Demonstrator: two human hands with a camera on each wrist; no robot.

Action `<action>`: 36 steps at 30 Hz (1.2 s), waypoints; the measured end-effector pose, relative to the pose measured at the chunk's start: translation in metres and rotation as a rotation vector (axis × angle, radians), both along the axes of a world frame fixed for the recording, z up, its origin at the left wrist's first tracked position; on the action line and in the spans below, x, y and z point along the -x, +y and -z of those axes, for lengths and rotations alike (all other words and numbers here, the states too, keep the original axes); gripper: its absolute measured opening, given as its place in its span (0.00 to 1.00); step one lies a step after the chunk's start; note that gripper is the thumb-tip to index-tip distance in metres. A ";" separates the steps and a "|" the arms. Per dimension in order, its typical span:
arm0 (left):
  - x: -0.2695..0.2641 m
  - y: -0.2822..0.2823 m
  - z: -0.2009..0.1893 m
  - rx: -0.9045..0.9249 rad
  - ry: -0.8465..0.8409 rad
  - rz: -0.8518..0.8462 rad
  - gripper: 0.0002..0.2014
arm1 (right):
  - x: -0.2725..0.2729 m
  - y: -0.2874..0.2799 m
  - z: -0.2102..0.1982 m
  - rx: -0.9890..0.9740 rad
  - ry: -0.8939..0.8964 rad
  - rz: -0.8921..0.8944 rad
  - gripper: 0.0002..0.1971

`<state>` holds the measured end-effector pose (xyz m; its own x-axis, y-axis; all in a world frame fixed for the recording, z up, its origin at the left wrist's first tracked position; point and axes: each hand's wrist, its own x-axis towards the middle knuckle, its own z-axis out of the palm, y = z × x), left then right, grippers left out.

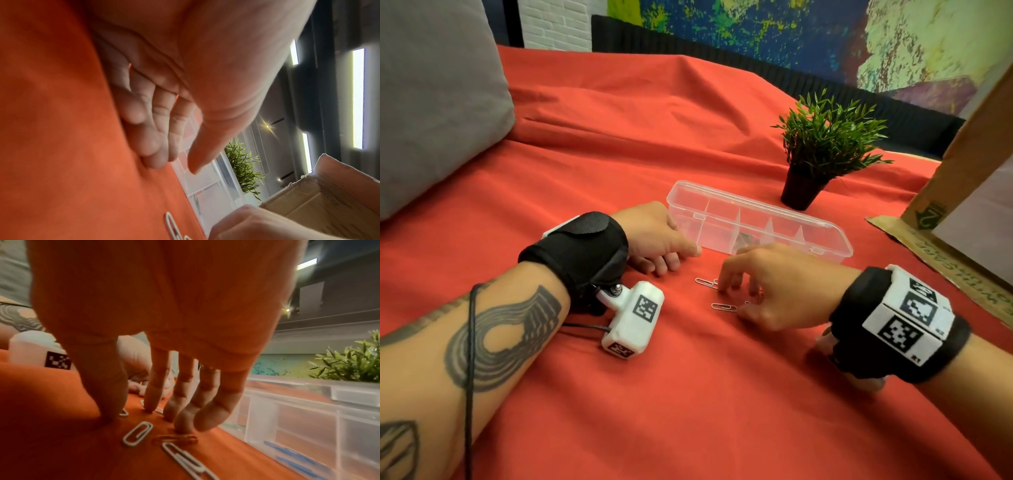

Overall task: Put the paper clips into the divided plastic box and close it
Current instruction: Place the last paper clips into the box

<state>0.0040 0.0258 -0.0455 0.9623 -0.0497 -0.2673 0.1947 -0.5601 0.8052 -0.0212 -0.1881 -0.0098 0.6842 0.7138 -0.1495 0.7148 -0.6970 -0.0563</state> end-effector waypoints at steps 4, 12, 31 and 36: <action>0.000 0.000 -0.001 0.001 -0.002 0.003 0.14 | 0.002 0.003 0.002 -0.012 -0.007 -0.024 0.14; 0.000 0.000 -0.001 -0.001 0.007 0.008 0.13 | 0.003 0.012 -0.004 -0.068 0.012 -0.003 0.09; 0.002 0.000 -0.002 0.003 -0.003 0.012 0.12 | -0.006 0.036 -0.003 -0.049 0.065 0.016 0.06; 0.003 0.000 -0.002 0.009 -0.003 0.013 0.12 | -0.019 0.021 -0.024 -0.228 0.104 0.074 0.02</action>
<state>0.0014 0.0260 -0.0437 0.9625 -0.0643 -0.2636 0.1850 -0.5552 0.8109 -0.0023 -0.1673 0.0138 0.7253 0.6856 -0.0626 0.6443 -0.7081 -0.2889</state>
